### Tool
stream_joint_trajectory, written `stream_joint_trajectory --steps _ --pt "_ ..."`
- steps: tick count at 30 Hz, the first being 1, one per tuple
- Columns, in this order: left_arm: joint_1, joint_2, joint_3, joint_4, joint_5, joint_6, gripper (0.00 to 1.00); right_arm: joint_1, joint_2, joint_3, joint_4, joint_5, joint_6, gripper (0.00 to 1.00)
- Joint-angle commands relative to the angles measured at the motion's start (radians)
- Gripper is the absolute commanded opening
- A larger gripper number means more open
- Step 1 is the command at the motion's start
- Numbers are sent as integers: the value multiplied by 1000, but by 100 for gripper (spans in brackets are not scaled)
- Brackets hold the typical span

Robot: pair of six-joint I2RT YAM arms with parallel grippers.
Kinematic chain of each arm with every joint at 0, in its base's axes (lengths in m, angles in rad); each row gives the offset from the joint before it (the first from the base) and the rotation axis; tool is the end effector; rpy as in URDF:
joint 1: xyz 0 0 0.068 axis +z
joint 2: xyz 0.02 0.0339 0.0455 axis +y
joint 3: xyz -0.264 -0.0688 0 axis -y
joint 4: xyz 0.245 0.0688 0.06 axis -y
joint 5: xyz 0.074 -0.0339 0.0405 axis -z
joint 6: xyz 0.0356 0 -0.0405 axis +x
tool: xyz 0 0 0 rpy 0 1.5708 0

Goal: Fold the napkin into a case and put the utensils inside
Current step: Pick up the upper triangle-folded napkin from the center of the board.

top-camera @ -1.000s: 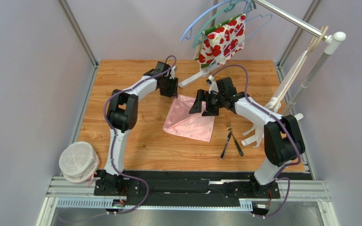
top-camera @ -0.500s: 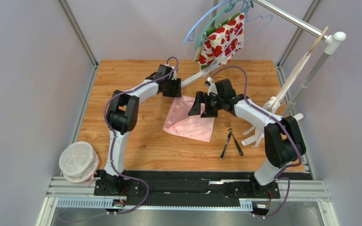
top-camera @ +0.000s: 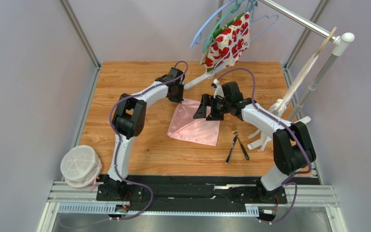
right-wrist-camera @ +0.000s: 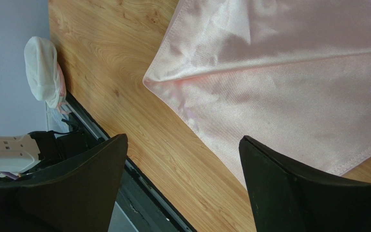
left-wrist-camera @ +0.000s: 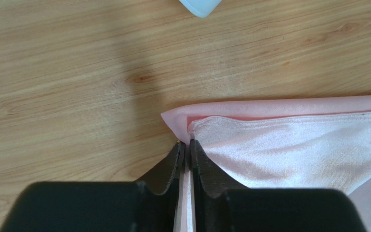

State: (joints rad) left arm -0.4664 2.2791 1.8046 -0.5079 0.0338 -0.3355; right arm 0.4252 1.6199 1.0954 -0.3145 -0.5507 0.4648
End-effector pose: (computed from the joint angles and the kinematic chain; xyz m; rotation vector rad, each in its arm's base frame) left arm 0.4442 -0.2250 0.1643 0.1827 2.5847 -0.3467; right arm 0.3064 0.1592 0.2288 -0.2220 2.5149 1.0540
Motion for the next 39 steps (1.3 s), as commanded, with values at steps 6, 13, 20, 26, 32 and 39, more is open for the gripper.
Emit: stream_joint_trajectory --steps 6,13,20,26,32,39 --pt "-8 -131 -253 -60 -75 -172 0 47 -57 -17 35 3 -9 90" --pt "-8 -426 -680 210 -42 -385 0 127 -34 -52 26 41 -41 90" --pt "-8 -478 -763 282 -18 -447 51 225 0 -25 -18 97 -84 90" --pt "-20 -440 -702 223 -32 -396 56 236 -5 -52 2 95 -71 89" --pt "-93 -362 -601 48 -227 -416 57 242 -26 -75 15 103 -61 89" --pt "-107 -308 -588 -21 -294 -468 47 244 -81 -126 29 107 -49 89"
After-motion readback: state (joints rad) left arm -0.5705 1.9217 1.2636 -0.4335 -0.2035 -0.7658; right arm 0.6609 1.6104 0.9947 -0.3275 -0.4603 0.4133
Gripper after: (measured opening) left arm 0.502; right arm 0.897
